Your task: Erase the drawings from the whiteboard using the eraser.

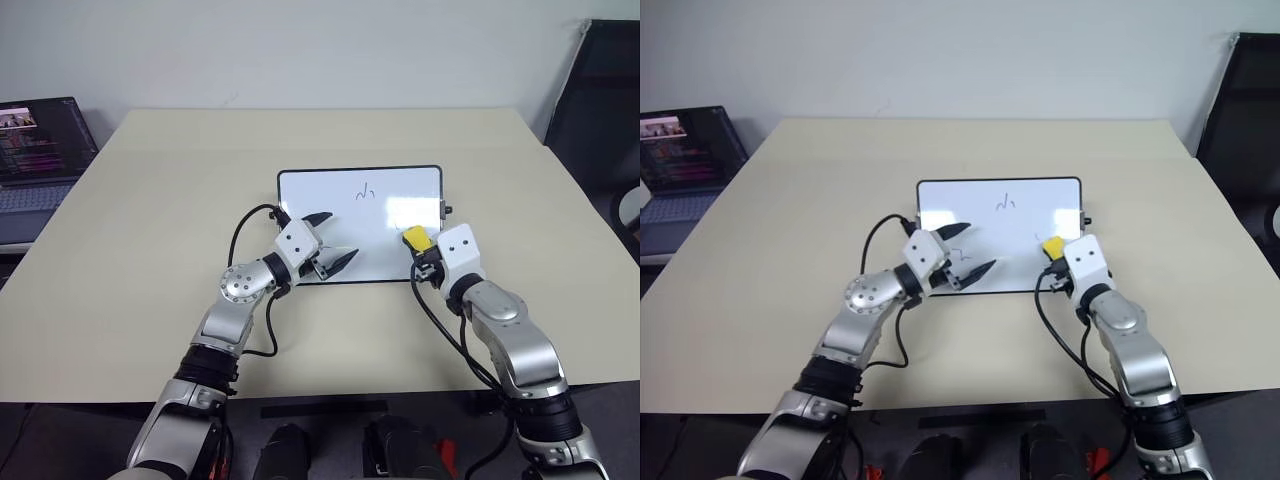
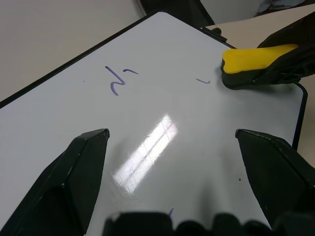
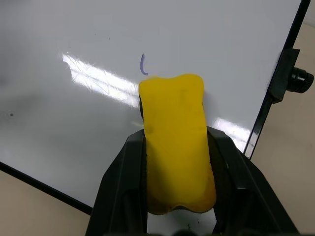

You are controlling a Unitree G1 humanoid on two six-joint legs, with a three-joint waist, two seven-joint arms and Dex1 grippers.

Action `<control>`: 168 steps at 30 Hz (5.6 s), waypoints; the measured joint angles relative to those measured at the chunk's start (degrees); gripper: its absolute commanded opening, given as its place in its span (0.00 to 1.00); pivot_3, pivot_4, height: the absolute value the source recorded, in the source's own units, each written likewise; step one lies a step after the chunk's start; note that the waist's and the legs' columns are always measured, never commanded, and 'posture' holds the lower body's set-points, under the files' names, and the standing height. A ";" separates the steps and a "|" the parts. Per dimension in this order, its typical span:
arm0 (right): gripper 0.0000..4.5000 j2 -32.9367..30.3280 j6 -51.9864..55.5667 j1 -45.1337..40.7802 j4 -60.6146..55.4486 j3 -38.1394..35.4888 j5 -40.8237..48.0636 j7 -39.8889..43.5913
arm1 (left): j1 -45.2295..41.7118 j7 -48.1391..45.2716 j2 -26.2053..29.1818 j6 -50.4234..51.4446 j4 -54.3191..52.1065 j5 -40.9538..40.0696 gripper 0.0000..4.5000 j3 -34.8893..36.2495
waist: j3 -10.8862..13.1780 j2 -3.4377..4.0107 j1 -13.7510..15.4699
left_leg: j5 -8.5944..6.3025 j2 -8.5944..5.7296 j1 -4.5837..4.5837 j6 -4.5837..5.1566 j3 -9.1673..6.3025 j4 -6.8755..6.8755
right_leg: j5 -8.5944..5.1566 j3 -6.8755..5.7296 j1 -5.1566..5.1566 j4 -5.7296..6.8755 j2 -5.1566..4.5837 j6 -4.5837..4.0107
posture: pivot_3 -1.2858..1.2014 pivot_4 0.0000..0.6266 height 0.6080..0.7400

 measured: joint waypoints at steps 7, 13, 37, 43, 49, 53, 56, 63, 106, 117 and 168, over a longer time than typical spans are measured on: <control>0.27 3.40 -3.73 -5.88 5.85 2.21 -1.86 -0.89 | -0.17 -0.01 -0.02 -0.02 0.55 0.00 1.00 0.11 | 0.00 0.00 -0.53 | 0.00 0.02 0.00 0.00 0.01 0.00 | 0.03 0.00 -0.02 0.00 0.05 -0.04 | 0.52 0.24 1.00; 0.27 4.25 -5.86 -7.33 7.86 3.53 -3.08 -0.93 | -0.19 0.00 -0.01 -0.01 0.56 0.00 1.00 0.12 | 0.00 0.00 -0.55 | 0.00 0.03 -0.05 0.00 0.01 -0.04 | 0.03 0.02 -0.04 -0.05 0.01 -0.04 | 0.52 0.24 1.00; 0.27 -0.70 -3.14 0.32 1.01 -1.08 -1.23 3.18 | -0.20 0.09 -0.33 0.01 0.55 -0.01 1.00 0.70 | 0.00 -0.02 0.26 | 0.00 0.00 -0.06 0.00 -0.02 0.00 | 0.03 -0.01 -0.01 -0.05 0.00 -0.04 | 0.52 0.24 1.00; 0.27 -0.15 -2.45 1.55 -3.64 -5.55 3.69 4.24 | -0.23 -1.51 -1.16 -0.19 0.41 -1.92 1.00 0.72 | 0.01 -0.01 0.29 | 0.00 0.03 -0.22 0.00 -0.07 -0.09 | 0.01 -0.05 -0.13 -0.13 0.01 -0.04 | 0.52 0.24 1.00; 0.27 -3.46 -0.30 6.82 -9.09 -6.86 4.97 5.19 | -0.12 -2.31 -1.27 -0.20 -0.23 -2.15 1.00 0.77 | 0.02 -0.01 0.27 | 0.00 0.00 -0.23 0.00 -0.06 -0.09 | 0.01 -0.05 -0.13 -0.15 -0.02 -0.04 | 0.52 0.24 1.00; 0.27 -3.48 -0.25 6.08 -8.41 -6.88 4.94 4.67 | -0.13 -2.38 -1.33 -0.23 -0.21 -2.15 1.00 0.78 | 0.02 -0.01 0.12 | 0.00 0.00 -0.12 0.00 -0.02 -0.09 | 0.02 -0.02 -0.12 -0.07 0.06 -0.04 | 0.52 0.24 1.00; 0.27 -3.12 -0.95 3.49 -6.89 -6.65 4.87 4.43 | -0.44 -2.02 -1.30 -0.85 0.06 -1.99 1.00 0.90 | 0.02 -0.01 0.13 | 0.00 0.01 -0.12 0.00 -0.03 -0.10 | 0.01 -0.04 -0.13 -0.08 0.09 -0.05 | 0.52 0.24 1.00; 0.27 -1.42 -4.14 -2.08 -1.29 -5.07 4.30 3.19 | -3.29 5.00 -0.15 -4.20 2.82 1.67 1.00 3.25 | 0.02 -0.02 0.18 | 0.00 -0.01 -0.17 0.00 -0.03 -0.10 | 0.02 -0.03 -0.13 -0.12 0.03 -0.05 | 0.52 0.24 1.00; 0.27 5.55 -13.54 -22.67 25.32 3.79 -4.44 0.20 | -3.01 5.28 -0.71 -2.48 3.53 1.58 1.00 4.19 | 0.03 -0.01 0.42 | 0.01 0.06 -0.15 0.01 -0.08 -0.04 | 0.05 -0.07 -0.12 0.02 -0.03 -0.10 | 0.52 0.24 1.00; 0.27 6.85 -10.06 -16.50 17.88 6.22 -4.13 2.46 | -3.01 5.21 -0.70 -2.43 3.43 1.36 1.00 4.19 | 0.02 -0.01 0.19 | 0.01 0.06 -0.13 0.01 -0.06 -0.05 | 0.05 -0.06 -0.11 0.00 -0.04 -0.10 | 0.52 0.24 1.00; 0.27 4.93 -10.13 -16.26 17.57 4.52 -6.30 1.15 | -1.74 5.14 -0.95 -2.13 2.04 1.13 1.00 4.08 | 0.01 -0.03 -0.59 | 0.01 0.07 0.00 0.01 0.00 -0.04 | 0.09 -0.02 -0.04 0.01 0.02 -0.14 | 0.52 0.24 1.00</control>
